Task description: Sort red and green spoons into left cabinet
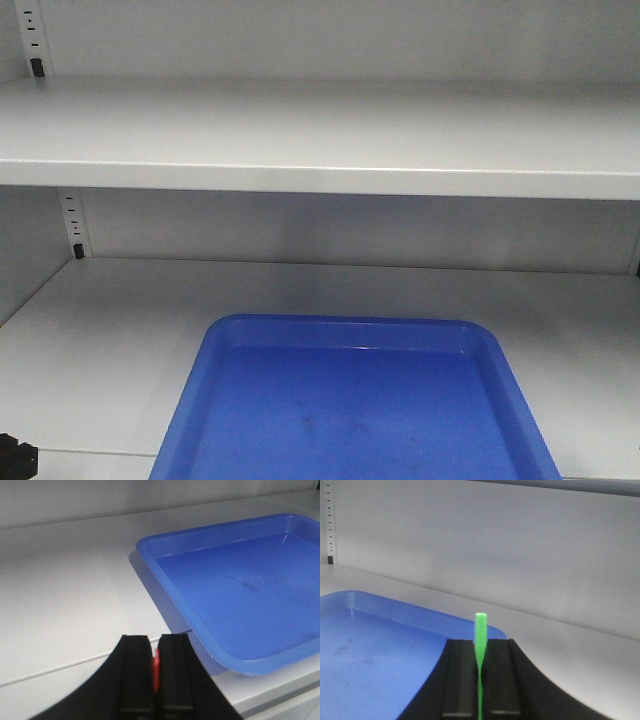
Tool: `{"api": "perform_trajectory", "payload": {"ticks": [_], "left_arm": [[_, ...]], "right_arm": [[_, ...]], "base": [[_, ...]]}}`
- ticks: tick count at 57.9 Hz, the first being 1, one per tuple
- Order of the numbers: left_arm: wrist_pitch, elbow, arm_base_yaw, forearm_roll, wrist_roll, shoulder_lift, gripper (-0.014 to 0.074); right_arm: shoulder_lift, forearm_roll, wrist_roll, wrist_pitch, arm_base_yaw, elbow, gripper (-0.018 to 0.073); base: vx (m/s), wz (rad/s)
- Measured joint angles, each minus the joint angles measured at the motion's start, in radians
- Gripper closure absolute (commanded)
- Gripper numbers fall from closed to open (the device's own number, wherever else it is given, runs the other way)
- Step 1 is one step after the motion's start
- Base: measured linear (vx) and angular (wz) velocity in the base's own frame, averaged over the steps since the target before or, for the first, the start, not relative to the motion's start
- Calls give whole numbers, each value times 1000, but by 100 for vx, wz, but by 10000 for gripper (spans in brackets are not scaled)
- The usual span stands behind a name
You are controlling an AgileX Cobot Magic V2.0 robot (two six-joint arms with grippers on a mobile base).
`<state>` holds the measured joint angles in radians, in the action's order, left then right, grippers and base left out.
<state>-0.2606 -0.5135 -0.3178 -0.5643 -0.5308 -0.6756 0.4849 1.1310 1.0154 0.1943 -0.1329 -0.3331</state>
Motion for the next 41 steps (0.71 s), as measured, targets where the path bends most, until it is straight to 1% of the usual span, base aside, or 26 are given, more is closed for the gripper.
{"api": "perform_trajectory", "payload": {"ticks": [41], "left_arm": [[0,0,0,0,0,3,594]], "right_arm": [[0,0,0,0,0,0,564]], "base": [[0,0]]}}
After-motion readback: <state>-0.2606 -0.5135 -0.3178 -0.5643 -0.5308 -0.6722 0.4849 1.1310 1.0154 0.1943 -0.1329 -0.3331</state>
